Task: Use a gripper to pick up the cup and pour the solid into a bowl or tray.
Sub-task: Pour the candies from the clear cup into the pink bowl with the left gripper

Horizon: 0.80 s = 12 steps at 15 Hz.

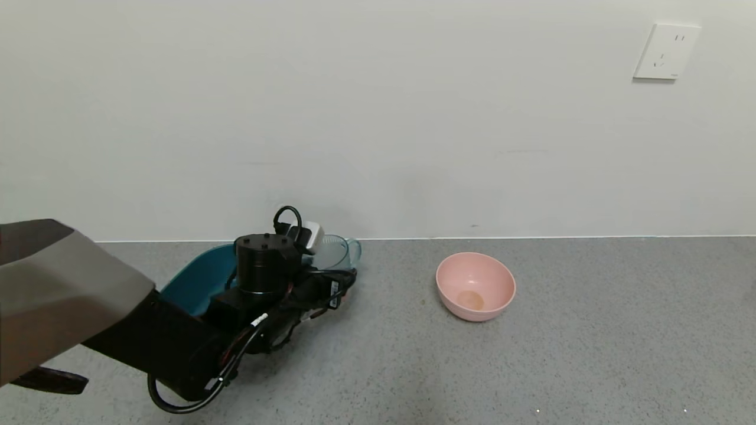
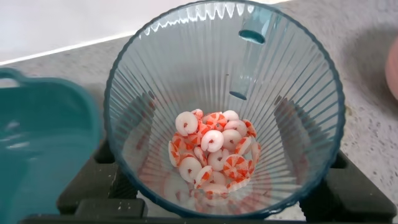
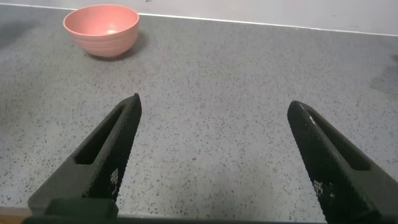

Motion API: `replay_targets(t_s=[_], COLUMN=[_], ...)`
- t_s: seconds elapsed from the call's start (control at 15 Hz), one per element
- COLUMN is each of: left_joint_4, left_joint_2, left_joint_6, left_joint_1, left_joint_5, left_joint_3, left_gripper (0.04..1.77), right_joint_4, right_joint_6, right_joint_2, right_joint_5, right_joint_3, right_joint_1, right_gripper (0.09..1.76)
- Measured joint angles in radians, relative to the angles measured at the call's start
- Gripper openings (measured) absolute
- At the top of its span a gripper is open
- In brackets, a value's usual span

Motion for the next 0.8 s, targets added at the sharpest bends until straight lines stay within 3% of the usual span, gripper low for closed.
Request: replay_targets(t_s=[0.27, 0.47, 0.8], left_joint_4=[0.071, 0.091, 0.384], left_joint_2=[-0.059, -0.091, -0.163], left_joint_6=[0.001, 0.040, 0.185], left_joint_1=[0.079, 0.092, 0.099], left_joint_5=[-0.025, -0.028, -0.027], left_joint_3=[-0.037, -0.065, -0.274], left_gripper=[1.35, 1.35, 1.35], right_joint_4=[0.000, 0.000, 0.000], right_joint_6=[0.000, 0.000, 0.000], right_joint_2=[0.000, 0.000, 0.000], right_joint_5=[0.000, 0.000, 0.000], right_joint_3=[0.000, 0.000, 0.000], right_joint_1=[0.000, 0.000, 0.000], right_gripper=[1.71, 1.71, 1.71])
